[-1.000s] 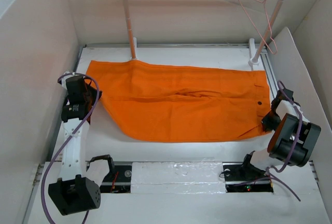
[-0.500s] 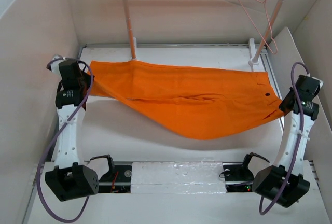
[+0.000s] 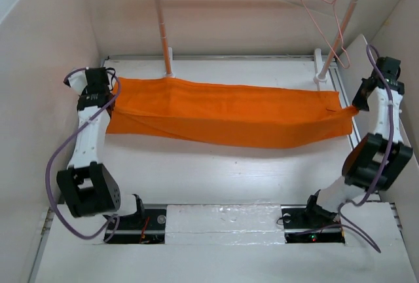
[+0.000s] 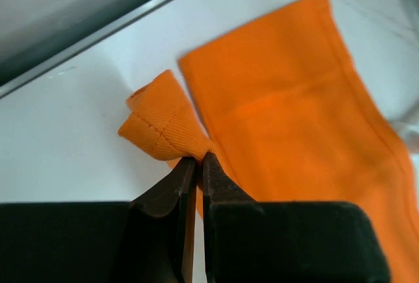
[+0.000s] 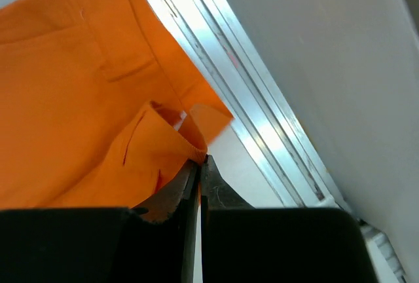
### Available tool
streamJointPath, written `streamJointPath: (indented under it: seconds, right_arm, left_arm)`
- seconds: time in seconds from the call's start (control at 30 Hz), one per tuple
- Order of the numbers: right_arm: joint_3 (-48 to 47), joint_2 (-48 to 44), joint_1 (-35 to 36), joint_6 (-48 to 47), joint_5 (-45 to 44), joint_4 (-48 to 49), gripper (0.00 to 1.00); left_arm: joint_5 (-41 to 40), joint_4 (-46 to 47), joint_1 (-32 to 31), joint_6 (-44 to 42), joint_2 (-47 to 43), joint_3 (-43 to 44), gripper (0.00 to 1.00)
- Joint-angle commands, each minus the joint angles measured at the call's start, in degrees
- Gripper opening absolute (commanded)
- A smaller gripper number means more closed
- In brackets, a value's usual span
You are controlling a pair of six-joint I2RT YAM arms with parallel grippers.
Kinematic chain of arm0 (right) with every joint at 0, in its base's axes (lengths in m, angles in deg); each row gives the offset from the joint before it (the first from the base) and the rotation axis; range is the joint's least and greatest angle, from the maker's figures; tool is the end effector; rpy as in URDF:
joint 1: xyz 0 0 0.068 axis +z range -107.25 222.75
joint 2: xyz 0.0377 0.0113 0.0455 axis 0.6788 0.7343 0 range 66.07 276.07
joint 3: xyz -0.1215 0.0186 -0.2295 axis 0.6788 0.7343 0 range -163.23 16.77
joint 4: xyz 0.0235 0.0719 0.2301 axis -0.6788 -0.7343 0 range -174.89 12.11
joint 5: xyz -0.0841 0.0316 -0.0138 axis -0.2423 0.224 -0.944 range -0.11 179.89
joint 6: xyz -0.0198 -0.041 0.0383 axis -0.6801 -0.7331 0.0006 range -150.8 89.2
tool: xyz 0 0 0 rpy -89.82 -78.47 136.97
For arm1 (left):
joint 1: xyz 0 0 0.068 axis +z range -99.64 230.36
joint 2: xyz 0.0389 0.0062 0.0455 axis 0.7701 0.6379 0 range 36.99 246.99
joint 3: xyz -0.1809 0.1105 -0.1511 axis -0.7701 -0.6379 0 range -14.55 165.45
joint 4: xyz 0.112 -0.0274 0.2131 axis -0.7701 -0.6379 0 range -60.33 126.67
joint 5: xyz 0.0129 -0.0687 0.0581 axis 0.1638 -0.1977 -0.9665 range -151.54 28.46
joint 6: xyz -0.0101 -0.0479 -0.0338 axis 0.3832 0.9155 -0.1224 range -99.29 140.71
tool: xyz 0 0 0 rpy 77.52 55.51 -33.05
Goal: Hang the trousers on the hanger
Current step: Fold the trousers at the center of the board.
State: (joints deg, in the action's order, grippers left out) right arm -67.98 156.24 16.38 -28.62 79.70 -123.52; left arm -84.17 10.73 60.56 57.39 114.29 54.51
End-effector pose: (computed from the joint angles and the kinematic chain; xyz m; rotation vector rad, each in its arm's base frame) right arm 0.2861 -0.1505 0.3122 0.6883 2.3878 -0.4007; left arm 0.2825 0.0678 0.3215 -1.0434 1.8450 0.1548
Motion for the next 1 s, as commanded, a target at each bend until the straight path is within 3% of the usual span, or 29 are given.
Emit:
streamJointPath:
  seconds: [0.0, 0.2, 0.4, 0.47, 0.5, 0.53, 0.6, 0.63, 0.67, 0.7, 0.8, 0.83, 0.87, 0.9, 0.97]
  right_arm:
    - [-7.8, 6.2, 1.1, -0.9, 1.0, 6.4, 0.00]
    - [-20.0, 20.8, 1.8, -0.3, 4.6, 9.9, 0.00]
    - [-35.7, 34.8, 1.8, 0.3, 7.5, 9.4, 0.00]
    - [-39.2, 37.7, 1.8, 1.2, 8.9, 9.3, 0.00]
    - [-41.9, 40.1, 2.3, 1.5, 9.6, 9.5, 0.04]
    - [-42.9, 41.1, 2.3, 1.7, 9.8, 9.8, 0.40]
    - [-45.7, 43.2, 2.3, 1.3, 13.0, 8.5, 0.67]
    - [-46.0, 43.2, 2.3, 0.6, 13.4, 7.7, 0.76]
    - [-45.2, 42.9, 2.3, 0.2, 14.1, 7.5, 0.78]
    - [-43.8, 41.9, 2.3, -0.2, 14.8, 8.9, 0.78]
    - [-33.4, 34.7, 2.3, -1.1, 14.5, 13.7, 0.78]
    - [-30.1, 30.0, 2.3, -1.0, 14.5, 15.3, 0.78]
    - [-20.5, 25.9, 2.3, -1.1, 14.4, 18.9, 0.78]
    - [-20.4, 25.8, 2.3, -1.1, 14.5, 18.9, 0.78]
    - [-12.9, 20.4, 1.7, -1.2, 13.7, 19.8, 0.71]
  left_arm:
    - [-10.0, -2.8, 0.4, -1.0, 2.3, 7.3, 0.00]
    - [-8.8, -3.1, 0.4, -4.2, 10.5, 18.6, 0.00]
    - [-10.0, -6.5, -2.0, -4.1, 35.2, 40.7, 0.00]
    - [-7.8, -9.8, -2.6, -5.0, 45.5, 52.6, 0.00]
    - [-5.2, -11.8, -2.6, -4.8, 49.2, 57.4, 0.03]
    - [-2.9, -16.2, -2.6, -5.4, 56.2, 66.9, 0.28]
    - [-1.0, -19.7, -2.0, -5.9, 59.4, 72.1, 0.57]
    - [0.3, -15.5, -1.4, -6.4, 55.9, 65.1, 0.86]
    - [1.6, -14.1, -1.4, -7.3, 54.0, 62.1, 0.96]
    - [-0.8, -14.0, -0.9, -7.2, 52.0, 59.8, 0.99]
    - [-2.4, -10.4, -0.4, -8.2, 42.7, 48.6, 0.99]
    - [-1.9, -6.8, -0.4, -8.3, 37.1, 40.7, 0.96]
    - [2.8, -2.7, 0.8, -7.4, 32.2, 32.7, 0.91]
    - [2.9, -2.6, 0.8, -7.1, 32.1, 32.6, 0.91]
    - [8.3, 2.8, 3.3, -6.3, 27.4, 22.7, 0.81]
